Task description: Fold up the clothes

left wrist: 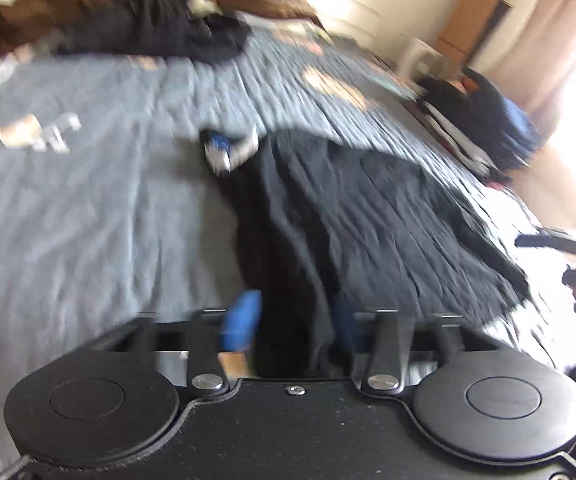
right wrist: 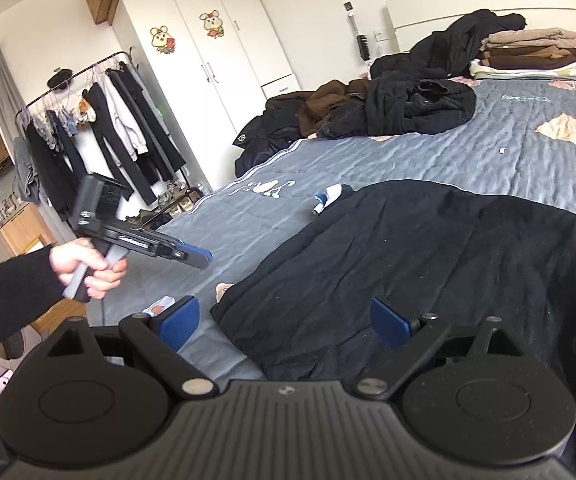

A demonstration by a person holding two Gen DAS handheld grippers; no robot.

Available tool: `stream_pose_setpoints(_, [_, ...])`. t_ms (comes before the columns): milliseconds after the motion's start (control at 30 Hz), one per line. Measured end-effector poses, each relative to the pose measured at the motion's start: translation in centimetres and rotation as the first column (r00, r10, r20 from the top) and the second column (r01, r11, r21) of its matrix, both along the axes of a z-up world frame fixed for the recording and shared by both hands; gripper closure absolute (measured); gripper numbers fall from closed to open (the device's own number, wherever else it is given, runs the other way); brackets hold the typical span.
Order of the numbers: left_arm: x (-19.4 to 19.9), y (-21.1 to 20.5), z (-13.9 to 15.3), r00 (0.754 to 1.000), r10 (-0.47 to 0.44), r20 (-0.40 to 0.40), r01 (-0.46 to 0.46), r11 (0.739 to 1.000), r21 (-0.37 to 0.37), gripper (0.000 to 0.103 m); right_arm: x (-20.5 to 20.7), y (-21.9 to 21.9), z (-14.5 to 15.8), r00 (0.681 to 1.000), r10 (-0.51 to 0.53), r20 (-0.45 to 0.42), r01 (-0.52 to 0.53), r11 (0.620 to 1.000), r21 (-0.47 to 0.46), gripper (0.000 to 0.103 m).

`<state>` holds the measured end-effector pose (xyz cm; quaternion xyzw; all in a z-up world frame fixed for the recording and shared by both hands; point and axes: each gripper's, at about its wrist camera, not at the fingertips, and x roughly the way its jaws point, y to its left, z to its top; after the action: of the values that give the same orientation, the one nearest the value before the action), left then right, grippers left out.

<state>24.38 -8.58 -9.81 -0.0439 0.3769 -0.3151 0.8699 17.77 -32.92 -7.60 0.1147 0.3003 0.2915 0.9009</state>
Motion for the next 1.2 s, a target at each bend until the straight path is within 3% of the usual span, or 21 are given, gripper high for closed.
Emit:
stream_pose_setpoints(100, [-2.4, -3.8, 1.0, 0.995, 0.001, 0.097, 0.007, 0.997, -0.075, 0.024, -0.2, -0.6, 0.2, 1.0, -0.028, -0.005, 0.028, 0.999, -0.02, 0.011])
stream_pose_setpoints(233, [-4.0, -9.3, -0.1, 0.987, 0.06, 0.151, -0.042, 0.992, -0.119, 0.023, -1.5, -4.0, 0.8, 0.99, -0.141, 0.007, 0.141, 0.989, -0.049, 0.011])
stream_pose_setpoints(300, [-4.5, -11.7, -1.3, 0.988, 0.072, 0.136, -0.061, 0.994, -0.086, 0.023, -2.4, -6.4, 1.0, 0.974, -0.227, 0.009, 0.227, 0.972, -0.057, 0.011])
stream_pose_setpoints(400, [-6.2, -14.5, -2.6, 0.984, 0.026, 0.176, -0.035, 0.998, 0.049, 0.023, -4.3, -10.4, 0.4, 0.925, -0.379, -0.013, 0.378, 0.925, -0.044, 0.011])
stream_pose_setpoints(500, [-7.4, -15.0, -4.1, 0.982, 0.073, 0.172, -0.089, 0.992, 0.084, 0.023, -6.3, -12.3, -0.8, 0.883, -0.469, -0.031, 0.469, 0.883, -0.004, 0.011])
stream_pose_setpoints(633, [-8.1, -16.0, -4.7, 0.974, 0.133, 0.185, -0.166, 0.97, 0.177, 0.023, -7.0, -10.2, -2.2, 0.889, -0.457, -0.025, 0.455, 0.888, -0.066, 0.011])
stream_pose_setpoints(733, [-8.7, -16.0, -4.5, 0.968, 0.16, 0.192, -0.195, 0.963, 0.184, 0.023, -7.2, -8.2, -3.5, 0.907, -0.417, -0.059, 0.414, 0.908, -0.057, 0.011])
stream_pose_setpoints(833, [-8.6, -13.9, -4.5, 0.965, 0.237, 0.115, -0.249, 0.962, 0.109, 0.023, -7.6, -6.9, -4.7, 0.91, -0.399, -0.112, 0.401, 0.916, -0.005, 0.011])
stream_pose_setpoints(933, [-8.2, -10.2, -4.6, 0.938, 0.346, -0.001, -0.346, 0.938, -0.006, 0.023, -8.5, -7.3, -5.7, 0.893, -0.402, -0.203, 0.431, 0.894, 0.122, 0.011])
stream_pose_setpoints(1000, [-8.1, -7.5, -5.2, 0.905, 0.415, -0.096, -0.422, 0.903, -0.08, 0.021, -9.3, -8.0, -6.7, 0.865, -0.422, -0.273, 0.48, 0.855, 0.198, 0.011])
stream_pose_setpoints(1100, [-8.3, -4.5, -7.0, 0.85, 0.475, -0.227, -0.515, 0.839, -0.174, 0.021, -10.4, -9.3, -8.4, 0.801, -0.475, -0.364, 0.573, 0.785, 0.236, 0.011])
stream_pose_setpoints(1200, [-7.9, -3.4, -8.1, 0.831, 0.469, -0.299, -0.544, 0.799, -0.257, 0.021, -11.4, -10.6, -10.3, 0.73, -0.521, -0.443, 0.663, 0.696, 0.275, 0.011])
